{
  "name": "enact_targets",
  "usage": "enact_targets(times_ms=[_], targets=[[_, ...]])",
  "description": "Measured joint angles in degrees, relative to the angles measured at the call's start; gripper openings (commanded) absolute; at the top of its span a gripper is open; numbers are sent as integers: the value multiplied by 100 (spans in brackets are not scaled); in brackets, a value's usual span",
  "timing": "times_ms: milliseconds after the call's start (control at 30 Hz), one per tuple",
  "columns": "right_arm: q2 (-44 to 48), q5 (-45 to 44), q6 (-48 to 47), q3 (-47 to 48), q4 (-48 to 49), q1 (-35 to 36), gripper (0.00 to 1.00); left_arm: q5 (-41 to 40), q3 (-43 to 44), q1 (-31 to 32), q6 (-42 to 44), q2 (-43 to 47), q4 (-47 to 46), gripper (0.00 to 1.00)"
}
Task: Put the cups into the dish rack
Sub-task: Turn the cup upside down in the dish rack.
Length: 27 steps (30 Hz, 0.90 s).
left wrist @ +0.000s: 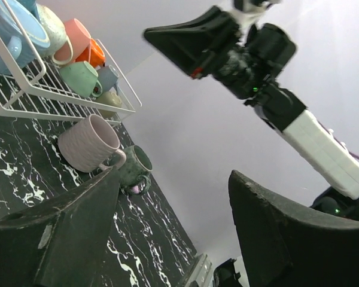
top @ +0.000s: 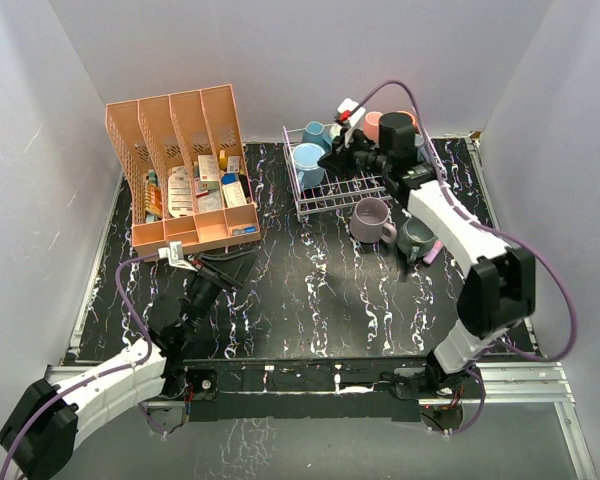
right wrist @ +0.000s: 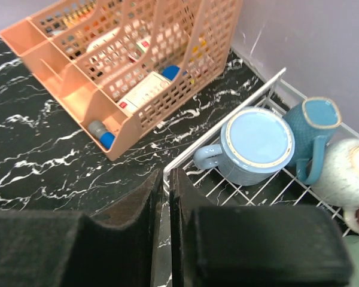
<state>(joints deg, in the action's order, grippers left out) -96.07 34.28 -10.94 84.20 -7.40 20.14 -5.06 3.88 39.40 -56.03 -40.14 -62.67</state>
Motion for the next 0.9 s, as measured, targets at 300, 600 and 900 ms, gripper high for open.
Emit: enact_targets(times_ms=[300,600,900], targets=[[1193,1082,-116,-535,-614,-691,20,352,372,0,-13,-575,144,77],[1932,1902,-234,-1486,-1266,-1582,20,708,1209,0,-2,-1338,925,77],[2461,3410,422,-2889,-326,-3077,39,925,2896,17,518,-2503,2728,76]])
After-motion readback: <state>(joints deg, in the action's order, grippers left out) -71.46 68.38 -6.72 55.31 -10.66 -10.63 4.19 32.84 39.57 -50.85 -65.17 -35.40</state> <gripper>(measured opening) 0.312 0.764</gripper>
